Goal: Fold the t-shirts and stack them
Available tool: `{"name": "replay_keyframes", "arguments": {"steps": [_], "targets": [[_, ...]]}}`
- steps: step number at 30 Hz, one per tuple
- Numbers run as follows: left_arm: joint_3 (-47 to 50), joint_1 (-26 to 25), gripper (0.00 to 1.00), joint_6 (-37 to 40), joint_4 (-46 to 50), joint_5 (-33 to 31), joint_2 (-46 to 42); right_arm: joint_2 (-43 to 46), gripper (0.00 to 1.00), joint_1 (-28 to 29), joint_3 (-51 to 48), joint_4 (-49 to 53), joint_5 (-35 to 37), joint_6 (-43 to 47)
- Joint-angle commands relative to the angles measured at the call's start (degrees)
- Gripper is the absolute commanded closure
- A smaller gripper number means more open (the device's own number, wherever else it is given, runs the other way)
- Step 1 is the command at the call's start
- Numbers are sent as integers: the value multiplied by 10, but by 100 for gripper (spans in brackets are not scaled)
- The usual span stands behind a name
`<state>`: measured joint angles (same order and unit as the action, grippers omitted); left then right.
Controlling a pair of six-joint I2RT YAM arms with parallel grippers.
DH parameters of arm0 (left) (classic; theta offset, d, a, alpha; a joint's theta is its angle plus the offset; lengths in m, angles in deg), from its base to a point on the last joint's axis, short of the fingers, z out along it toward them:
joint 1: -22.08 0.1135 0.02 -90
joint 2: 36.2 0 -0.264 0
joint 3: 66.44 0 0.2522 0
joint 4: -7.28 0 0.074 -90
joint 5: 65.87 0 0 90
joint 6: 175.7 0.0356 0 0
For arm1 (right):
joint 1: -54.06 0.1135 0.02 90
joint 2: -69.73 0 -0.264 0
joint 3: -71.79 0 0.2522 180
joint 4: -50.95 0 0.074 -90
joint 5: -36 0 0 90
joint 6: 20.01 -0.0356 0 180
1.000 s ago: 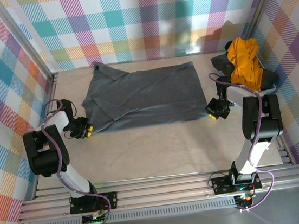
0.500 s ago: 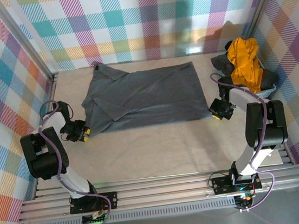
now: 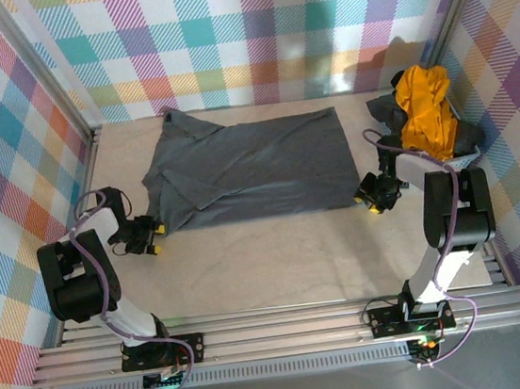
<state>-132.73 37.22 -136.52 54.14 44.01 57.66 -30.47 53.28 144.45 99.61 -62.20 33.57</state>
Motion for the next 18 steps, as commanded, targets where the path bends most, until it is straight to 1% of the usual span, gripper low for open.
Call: {"name": "replay_keyframes", "arguments": {"steps": [1,2,5,8,9,12,13,16,18], "targets": [[-33,4,65,-16,-19,-18,16,-17,62,0,17,-11,-11,-9],[-40,4,67,-18,-19,-22,20,-21,63,1,21,-10,-11,-11],[-56,5,82,-22,-21,-30,33,-30,69,0,23,-20,-15,-19],[-69,7,98,-22,-12,-39,42,-39,82,0,26,-26,-11,-26],[-73,9,100,-20,-9,-41,44,-39,87,1,27,-27,-8,-28],[-83,12,100,-19,7,-42,45,-32,98,0,30,-20,16,-32],[-84,11,100,-18,12,-41,43,-28,100,0,31,-16,25,-32],[-99,12,100,-17,51,-42,40,-13,100,0,30,-4,51,-27],[-111,27,100,-16,85,-38,47,-6,100,0,29,6,60,-23]]}}
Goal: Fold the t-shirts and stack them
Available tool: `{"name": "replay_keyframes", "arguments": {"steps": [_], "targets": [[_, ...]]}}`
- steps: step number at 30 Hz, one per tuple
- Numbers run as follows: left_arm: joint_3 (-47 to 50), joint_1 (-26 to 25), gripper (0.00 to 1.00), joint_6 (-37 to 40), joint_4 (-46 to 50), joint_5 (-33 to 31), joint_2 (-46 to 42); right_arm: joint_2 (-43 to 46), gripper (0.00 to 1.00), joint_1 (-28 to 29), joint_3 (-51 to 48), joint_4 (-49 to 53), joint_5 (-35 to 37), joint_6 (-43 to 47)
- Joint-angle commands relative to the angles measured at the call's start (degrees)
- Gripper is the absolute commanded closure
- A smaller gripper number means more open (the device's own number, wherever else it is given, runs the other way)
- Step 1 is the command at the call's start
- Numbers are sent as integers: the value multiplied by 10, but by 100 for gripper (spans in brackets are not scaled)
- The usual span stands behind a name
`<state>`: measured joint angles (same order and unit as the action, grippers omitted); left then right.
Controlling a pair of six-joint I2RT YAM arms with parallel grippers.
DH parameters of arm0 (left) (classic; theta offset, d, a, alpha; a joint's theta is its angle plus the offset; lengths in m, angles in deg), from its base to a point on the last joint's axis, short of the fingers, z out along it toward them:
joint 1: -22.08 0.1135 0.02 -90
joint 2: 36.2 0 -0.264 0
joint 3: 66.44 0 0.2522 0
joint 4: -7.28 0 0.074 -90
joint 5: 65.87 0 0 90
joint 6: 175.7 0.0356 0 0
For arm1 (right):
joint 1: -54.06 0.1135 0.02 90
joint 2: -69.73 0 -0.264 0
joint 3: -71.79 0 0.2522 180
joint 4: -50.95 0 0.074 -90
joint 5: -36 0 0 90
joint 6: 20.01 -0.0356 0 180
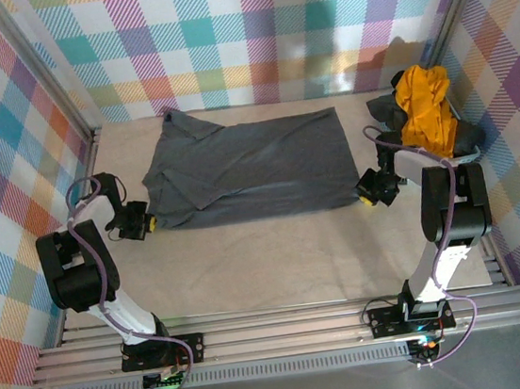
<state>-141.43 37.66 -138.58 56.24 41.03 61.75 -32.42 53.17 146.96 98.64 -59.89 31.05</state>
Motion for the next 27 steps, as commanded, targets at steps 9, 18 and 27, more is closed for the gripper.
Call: {"name": "replay_keyframes", "arguments": {"steps": [9,18,27], "targets": [[16,25,100,-5,133,-15,-25,60,100,2,-32,59,67,7],[13,46,100,13,107,-28,7,79,100,1,-68,51,80,17],[-12,47,73,28,85,-43,36,70,81,2,-61,31,65,6]]}}
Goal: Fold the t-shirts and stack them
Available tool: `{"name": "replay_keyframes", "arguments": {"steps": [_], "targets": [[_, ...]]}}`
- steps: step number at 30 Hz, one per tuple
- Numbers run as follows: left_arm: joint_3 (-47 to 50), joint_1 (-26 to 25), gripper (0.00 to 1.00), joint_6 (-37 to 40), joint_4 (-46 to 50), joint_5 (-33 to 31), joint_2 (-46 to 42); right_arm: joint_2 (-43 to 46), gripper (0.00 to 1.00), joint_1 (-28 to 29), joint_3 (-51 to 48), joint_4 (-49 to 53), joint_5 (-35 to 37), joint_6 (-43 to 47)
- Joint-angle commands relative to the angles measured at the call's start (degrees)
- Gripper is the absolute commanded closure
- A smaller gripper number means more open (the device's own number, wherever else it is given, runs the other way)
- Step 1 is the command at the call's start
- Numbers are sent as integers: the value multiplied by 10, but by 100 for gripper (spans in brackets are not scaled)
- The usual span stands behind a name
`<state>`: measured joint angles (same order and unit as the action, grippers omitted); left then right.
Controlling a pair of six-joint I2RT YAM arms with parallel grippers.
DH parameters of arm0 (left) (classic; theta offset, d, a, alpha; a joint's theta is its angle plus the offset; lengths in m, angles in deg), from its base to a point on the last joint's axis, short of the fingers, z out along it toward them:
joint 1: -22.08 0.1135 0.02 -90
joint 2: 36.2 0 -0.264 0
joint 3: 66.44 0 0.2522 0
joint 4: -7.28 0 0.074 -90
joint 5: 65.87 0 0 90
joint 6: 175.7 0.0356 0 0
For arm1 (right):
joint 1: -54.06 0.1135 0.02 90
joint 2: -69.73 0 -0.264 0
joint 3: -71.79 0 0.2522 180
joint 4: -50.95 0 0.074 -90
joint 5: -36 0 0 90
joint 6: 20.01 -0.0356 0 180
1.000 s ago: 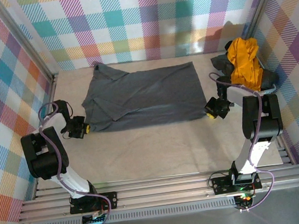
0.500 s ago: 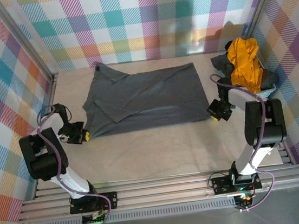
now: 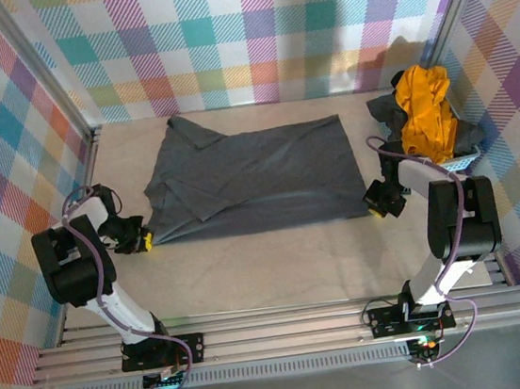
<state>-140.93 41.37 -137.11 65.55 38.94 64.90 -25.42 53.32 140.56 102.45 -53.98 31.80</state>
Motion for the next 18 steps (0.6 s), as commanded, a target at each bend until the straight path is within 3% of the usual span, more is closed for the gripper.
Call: {"name": "replay_keyframes", "arguments": {"steps": [1,6,8,13,18], "targets": [[-16,8,65,18,-9,-23,1,5,76,1,0,-9,5,-4],[-15,3,36,32,6,-41,-51,49,60,3,-10,2,10,-3],[-20,-18,31,32,25,-59,-87,69,59,6,-15,7,11,-1],[-10,-132,32,-16,-5,-32,-134,115,56,45,-23,-17,-10,14],[20,-226,31,-122,-146,40,-94,104,53,86,-32,-73,-78,9]]}}
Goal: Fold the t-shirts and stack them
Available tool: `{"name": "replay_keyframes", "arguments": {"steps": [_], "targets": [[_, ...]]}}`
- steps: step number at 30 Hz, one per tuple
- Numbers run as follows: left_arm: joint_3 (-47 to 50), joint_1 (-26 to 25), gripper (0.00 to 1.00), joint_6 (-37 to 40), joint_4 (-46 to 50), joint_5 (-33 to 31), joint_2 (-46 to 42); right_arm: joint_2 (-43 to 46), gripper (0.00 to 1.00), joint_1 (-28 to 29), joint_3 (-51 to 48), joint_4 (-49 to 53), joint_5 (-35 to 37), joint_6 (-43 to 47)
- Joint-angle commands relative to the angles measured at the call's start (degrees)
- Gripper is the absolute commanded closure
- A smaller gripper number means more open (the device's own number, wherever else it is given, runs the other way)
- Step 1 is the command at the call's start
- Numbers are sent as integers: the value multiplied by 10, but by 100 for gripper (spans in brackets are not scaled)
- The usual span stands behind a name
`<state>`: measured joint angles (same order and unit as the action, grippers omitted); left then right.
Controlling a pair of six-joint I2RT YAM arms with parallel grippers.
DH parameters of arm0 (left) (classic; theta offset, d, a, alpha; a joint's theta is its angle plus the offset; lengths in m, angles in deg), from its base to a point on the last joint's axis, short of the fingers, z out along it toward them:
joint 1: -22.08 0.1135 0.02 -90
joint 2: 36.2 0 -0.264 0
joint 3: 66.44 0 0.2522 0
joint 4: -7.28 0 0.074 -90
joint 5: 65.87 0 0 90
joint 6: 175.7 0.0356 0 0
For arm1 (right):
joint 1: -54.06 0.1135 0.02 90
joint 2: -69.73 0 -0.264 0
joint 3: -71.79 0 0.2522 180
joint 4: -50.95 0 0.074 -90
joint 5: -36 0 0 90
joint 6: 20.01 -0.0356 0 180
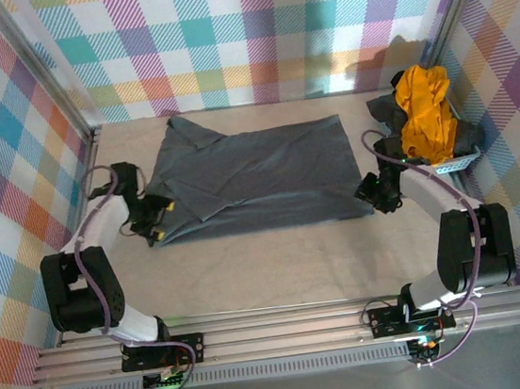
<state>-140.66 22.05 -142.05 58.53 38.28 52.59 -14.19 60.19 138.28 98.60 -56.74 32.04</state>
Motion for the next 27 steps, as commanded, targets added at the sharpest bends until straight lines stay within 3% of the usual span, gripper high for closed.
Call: {"name": "replay_keyframes", "arguments": {"steps": [1,5,11,17,27], "targets": [[14,-47,30,-87,-94,52,46,-18,53,29,-6,-39,-54,2],[-6,-87,30,-126,-131,56,92,-35,53,66,-5,-63,-63,-13],[-43,-109,38,-130,-72,35,126,-43,53,85,-12,-65,-61,-25],[-43,-111,50,-125,-63,11,124,-41,54,86,-15,-66,-62,-25],[-73,-110,59,-101,-39,-17,137,-33,54,86,-21,-63,-62,-24]]}}
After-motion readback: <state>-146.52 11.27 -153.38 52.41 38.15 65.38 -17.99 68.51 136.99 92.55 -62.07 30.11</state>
